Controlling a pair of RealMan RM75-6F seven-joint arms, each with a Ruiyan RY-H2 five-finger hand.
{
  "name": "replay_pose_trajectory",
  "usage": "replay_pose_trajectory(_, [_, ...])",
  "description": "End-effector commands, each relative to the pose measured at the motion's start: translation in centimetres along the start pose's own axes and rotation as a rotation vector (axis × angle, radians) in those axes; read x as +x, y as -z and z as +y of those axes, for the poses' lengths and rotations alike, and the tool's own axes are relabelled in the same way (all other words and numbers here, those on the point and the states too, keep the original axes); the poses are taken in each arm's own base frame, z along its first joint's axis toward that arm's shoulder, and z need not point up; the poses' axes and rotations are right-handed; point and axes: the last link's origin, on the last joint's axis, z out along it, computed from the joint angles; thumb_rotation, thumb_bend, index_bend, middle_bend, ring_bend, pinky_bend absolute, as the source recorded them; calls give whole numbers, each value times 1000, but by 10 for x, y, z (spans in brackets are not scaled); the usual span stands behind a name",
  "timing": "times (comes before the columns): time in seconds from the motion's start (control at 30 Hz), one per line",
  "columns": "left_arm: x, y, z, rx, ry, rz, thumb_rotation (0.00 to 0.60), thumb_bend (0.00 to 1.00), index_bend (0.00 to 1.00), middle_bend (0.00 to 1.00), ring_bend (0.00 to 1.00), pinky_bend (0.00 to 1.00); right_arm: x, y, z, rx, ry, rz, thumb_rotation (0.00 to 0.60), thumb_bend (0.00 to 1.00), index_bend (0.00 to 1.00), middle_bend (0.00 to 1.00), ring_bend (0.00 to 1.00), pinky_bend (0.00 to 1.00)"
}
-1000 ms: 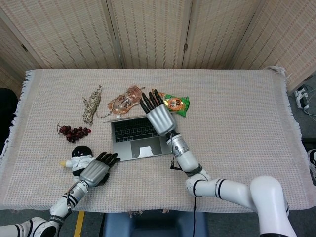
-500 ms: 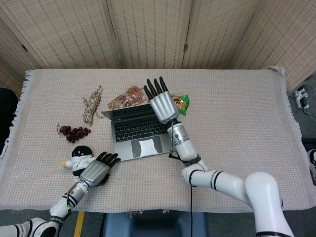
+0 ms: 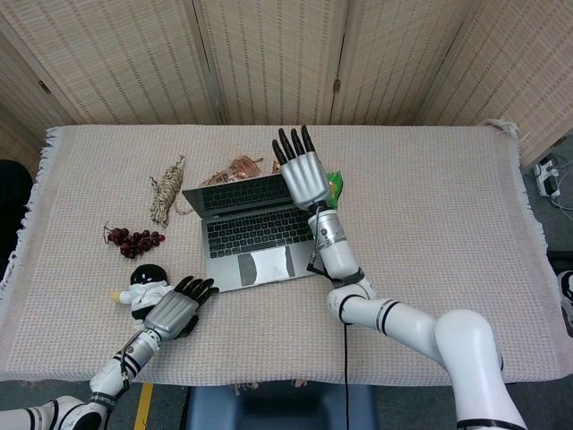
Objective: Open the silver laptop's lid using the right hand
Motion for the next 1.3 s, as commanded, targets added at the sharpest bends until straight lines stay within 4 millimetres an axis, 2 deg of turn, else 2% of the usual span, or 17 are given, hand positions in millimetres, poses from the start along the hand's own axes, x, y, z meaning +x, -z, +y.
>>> replay_pose_trajectory(0.03, [0,0,0,0,-1,1,600,690,62,46,0,0,1,-7,1,-7,-8,-7,600,552,0,0,0,0])
replay_pose_trajectory(0.13, [0,1,0,-1,-2,0,600,691,62,46,0,0,1,-13,3,-11,-18,-14,600,469,0,0,0,0])
replay_pose_trajectory(0.23, [1,1,1,-1,-3,1,600,691,62,46,0,0,1,-19,2,-4,-36,-22,600,437,0,0,0,0])
replay_pose_trajectory(0.43, [1,2,0,3,1,0,600,691,62,46,0,0,1,-27,0,5,-32,-18,600,428,0,0,0,0])
replay_pose_trajectory(0.87, [1,3,0,8,6,5,600,691,62,46,0,0,9,-43,9,-44,-45,-3,600,414,0,0,0,0])
replay_pose_trajectory(1.1, [7,7,2,-6,15,37,600,691,62,46,0,0,9,-26,25,-22,-96,50,600,414,0,0,0,0])
replay_pose_trajectory(1.3, [15,14,1,-10,28,80,600,691,63,46,1,0,12,15,57,3,-155,77,600,413,0,0,0,0])
